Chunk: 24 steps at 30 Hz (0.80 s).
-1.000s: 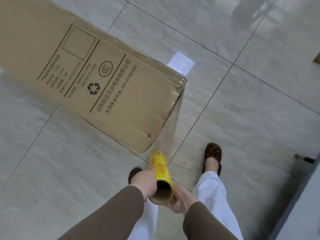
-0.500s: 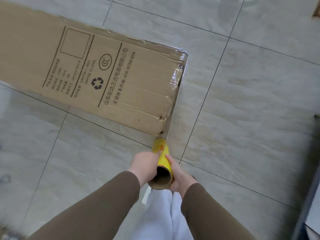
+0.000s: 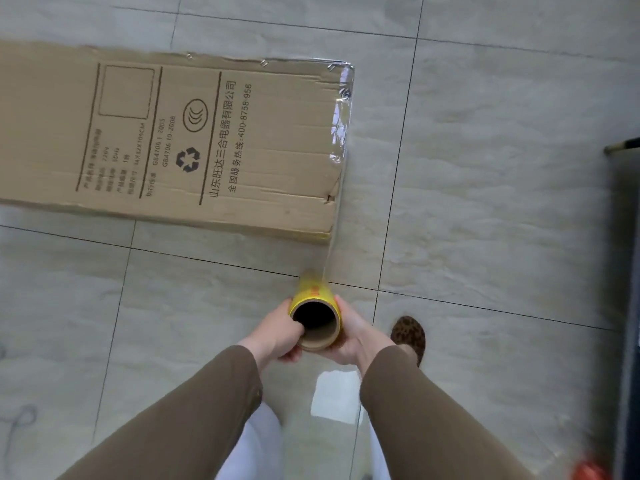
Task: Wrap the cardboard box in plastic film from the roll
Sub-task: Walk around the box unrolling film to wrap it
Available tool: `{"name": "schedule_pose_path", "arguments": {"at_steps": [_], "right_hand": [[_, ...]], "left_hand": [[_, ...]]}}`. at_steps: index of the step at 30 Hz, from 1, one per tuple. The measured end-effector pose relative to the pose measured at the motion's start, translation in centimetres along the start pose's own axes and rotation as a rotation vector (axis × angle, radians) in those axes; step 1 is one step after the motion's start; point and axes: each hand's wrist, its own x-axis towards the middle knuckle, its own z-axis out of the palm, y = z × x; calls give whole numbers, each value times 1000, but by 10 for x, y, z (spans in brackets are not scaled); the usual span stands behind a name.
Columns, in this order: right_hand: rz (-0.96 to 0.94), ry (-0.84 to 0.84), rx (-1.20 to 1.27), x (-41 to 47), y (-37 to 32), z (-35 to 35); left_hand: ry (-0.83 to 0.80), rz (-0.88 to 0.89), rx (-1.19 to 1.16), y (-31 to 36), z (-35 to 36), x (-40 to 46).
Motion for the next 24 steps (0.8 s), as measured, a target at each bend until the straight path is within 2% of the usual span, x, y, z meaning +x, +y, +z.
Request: {"name": "schedule_pose_path", "arguments": {"at_steps": [4, 6, 8, 10, 13, 15, 17, 19, 24], "right_hand": [[-63, 74, -83, 14, 38, 9], [-117, 137, -75, 25, 59, 18], [-190, 158, 3, 36, 71, 32], [-217, 94, 122, 46, 78, 50], [-216, 23, 204, 59, 83, 72], [-221, 12, 221, 65, 86, 80], [-236, 18, 251, 69, 89, 85], [-250, 21, 287, 72, 89, 88], [-291, 4, 332, 74, 87, 107]], "left_hand": [[-64, 95, 494, -12, -46, 9], [-118, 132, 871, -12, -66, 10], [-86, 197, 1233, -8, -73, 10], [-21, 286, 1456, -3, -73, 11], [21, 379, 1659, 1, -74, 14], [42, 425, 1676, 0, -82, 15], [74, 468, 1560, -6, -95, 15], [92, 436, 1343, -18, -110, 16], [-21, 225, 612, -54, -132, 20]]}}
